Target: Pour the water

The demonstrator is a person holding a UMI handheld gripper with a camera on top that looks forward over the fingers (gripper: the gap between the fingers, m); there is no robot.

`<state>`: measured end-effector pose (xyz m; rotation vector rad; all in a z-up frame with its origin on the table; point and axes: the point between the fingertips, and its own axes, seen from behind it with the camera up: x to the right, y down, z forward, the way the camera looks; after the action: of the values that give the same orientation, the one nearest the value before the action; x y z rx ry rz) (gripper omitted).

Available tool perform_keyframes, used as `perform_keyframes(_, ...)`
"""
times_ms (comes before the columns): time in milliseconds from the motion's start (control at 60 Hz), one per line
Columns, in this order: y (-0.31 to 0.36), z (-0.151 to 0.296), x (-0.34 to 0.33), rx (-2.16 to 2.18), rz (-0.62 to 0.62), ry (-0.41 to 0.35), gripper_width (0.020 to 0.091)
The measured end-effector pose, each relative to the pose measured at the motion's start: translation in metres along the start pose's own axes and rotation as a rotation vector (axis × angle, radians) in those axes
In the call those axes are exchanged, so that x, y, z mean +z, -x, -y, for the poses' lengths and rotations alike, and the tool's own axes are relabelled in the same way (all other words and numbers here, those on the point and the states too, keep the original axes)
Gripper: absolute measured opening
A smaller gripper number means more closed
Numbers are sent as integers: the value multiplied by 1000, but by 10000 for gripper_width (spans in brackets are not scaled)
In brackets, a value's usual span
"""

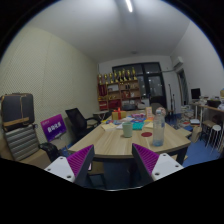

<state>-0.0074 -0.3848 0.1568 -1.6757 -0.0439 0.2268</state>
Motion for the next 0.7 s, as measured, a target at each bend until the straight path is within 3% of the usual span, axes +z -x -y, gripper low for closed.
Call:
perform_keyframes(317,-48,-5,33,-6,-84,1,825)
perform_keyframes(700,-205,1,158,-109,-238,-56,822)
